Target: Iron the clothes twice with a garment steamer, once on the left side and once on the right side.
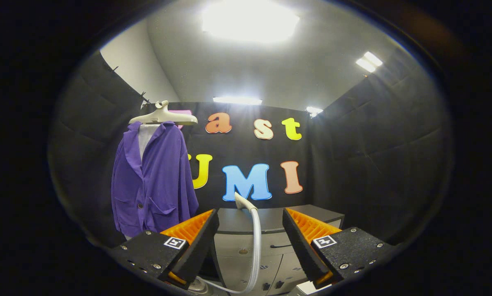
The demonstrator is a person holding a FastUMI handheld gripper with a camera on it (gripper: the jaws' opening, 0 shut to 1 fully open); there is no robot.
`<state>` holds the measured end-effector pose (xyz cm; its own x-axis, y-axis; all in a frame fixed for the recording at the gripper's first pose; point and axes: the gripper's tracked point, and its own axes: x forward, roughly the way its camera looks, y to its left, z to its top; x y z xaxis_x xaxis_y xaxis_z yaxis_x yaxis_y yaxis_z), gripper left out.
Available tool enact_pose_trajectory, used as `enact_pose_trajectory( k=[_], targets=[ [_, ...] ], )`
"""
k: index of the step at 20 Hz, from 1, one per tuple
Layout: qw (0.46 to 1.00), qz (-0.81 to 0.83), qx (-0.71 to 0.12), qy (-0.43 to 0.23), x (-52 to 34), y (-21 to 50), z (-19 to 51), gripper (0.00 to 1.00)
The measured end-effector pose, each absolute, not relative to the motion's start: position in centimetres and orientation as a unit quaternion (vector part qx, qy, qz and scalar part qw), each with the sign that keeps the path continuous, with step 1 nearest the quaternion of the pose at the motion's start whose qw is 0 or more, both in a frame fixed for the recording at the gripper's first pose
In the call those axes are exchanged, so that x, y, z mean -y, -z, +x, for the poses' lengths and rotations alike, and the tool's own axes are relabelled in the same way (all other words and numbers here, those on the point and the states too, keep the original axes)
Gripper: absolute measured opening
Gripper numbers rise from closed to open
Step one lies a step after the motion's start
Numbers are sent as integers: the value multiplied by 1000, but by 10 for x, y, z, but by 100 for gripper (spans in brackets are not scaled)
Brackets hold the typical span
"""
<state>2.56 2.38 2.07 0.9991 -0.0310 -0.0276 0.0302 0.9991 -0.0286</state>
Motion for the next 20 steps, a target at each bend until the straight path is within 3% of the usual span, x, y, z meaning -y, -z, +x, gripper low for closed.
enact_pose_trajectory(
  k=[7,20],
  targets=[
    [999,6,-52,-13,-9,-13,87,96],
    [989,47,-110,-86,39,32,266,95]
  ],
)
